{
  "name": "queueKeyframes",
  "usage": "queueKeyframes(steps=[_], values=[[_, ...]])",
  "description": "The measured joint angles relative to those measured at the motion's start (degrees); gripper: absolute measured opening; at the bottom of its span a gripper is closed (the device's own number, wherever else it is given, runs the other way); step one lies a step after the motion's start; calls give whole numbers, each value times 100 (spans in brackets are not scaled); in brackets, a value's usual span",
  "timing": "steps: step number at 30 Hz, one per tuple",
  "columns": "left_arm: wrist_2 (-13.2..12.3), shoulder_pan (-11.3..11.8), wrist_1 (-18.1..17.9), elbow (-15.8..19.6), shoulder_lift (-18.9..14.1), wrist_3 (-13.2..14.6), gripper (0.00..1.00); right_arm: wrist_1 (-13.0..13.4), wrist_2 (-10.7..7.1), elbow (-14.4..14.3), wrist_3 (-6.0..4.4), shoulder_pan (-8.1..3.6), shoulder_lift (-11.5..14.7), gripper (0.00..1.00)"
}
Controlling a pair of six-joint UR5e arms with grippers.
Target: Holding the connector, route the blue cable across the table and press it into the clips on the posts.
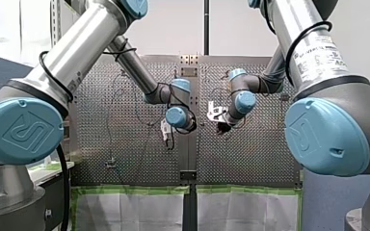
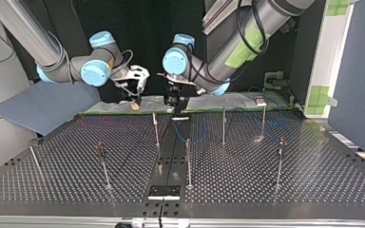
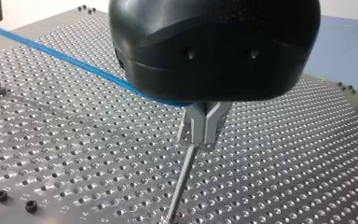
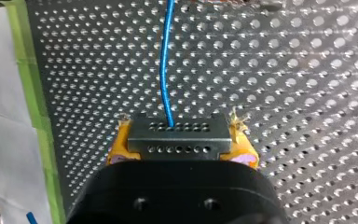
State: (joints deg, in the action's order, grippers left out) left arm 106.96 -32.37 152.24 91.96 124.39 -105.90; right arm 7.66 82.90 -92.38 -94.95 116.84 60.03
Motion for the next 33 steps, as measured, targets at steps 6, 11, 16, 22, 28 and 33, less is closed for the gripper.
queueKeyframes(steps=[6, 11, 16, 22, 28, 33], values=[[-29, 46, 118, -145, 204, -8, 0, 7, -189, 156, -62, -105, -3, 0], [-65, 85, 79, -269, 378, -8, 0, 74, -384, 185, -133, -213, -10, 0], [-83, 108, 50, -410, 410, -9, 0, 161, -553, 187, -184, -309, -18, 0], [-197, 175, 96, -568, 466, -13, 0, 190, -597, 230, -191, -404, -43, 0], [-227, 219, 152, -799, 712, -20, 0, 193, -605, 329, -194, -450, -110, 0], [-234, 304, 200, -1017, 770, -31, 0, 206, -600, 382, -205, -510, -163, 0]])
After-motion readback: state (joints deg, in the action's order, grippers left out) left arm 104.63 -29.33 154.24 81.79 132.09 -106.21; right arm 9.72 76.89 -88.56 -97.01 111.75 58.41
